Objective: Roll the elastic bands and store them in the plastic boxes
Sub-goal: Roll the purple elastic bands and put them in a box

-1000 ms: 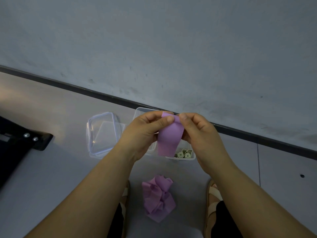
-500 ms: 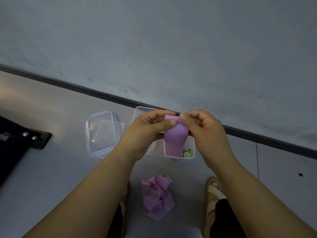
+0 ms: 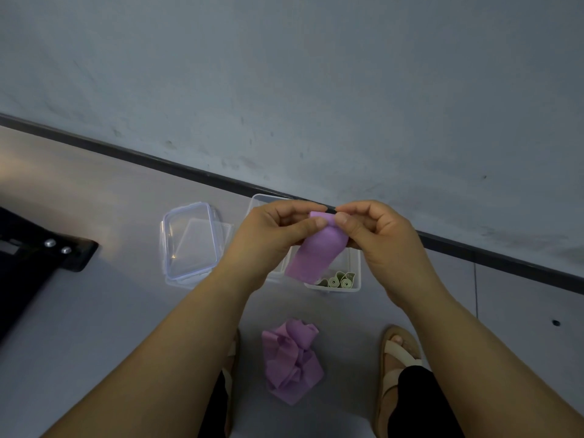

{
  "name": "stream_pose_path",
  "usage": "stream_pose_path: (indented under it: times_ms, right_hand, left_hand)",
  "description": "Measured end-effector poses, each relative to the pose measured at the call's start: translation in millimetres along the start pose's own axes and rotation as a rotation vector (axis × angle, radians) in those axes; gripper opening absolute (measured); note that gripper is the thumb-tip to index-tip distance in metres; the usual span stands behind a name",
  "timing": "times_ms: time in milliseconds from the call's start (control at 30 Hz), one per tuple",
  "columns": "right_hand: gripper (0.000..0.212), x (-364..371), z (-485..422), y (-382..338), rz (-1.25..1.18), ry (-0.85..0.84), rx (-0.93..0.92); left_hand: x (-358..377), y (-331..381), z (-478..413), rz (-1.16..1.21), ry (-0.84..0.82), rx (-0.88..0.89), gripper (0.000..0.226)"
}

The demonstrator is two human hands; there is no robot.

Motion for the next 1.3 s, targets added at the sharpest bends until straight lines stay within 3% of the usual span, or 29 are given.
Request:
stream_pose_path:
  times_ms: [500,600,767,1300]
  right_hand:
    - [0.007,-3.7,-3.1,4.0,-0.043,0.001,0.066]
    - [0.007,-4.0,-2.9,3.5,-0.048,0.001,0.06]
    - [0.012,-1.9,-2.0,0.9,-0.029,-0.004,0.029]
    - [0.003,1.0,0.2,6.7,-0.059,-0.052,0.112]
  left_hand:
    - [3.9,2.5,2.0,0.056,-0.014,-0.032,0.03]
    - [5.5,0.2,3.2,0.035,-0.025,-0.074,0.022]
    - [3.0,0.2,2.1,-0.01,0.002,-0.038,0.01]
    - [-2.5,1.9,-0.4,-0.024,0.045,0.021,0.024]
Point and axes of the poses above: each hand's wrist, its own z-axis away from the middle knuckle, its own x-axis out of the palm, y = z × x, the point moved 7 cm from there along -z, towards the middle knuckle, and after that the axes turned 12 degrees about y, right-handed, at the moved point
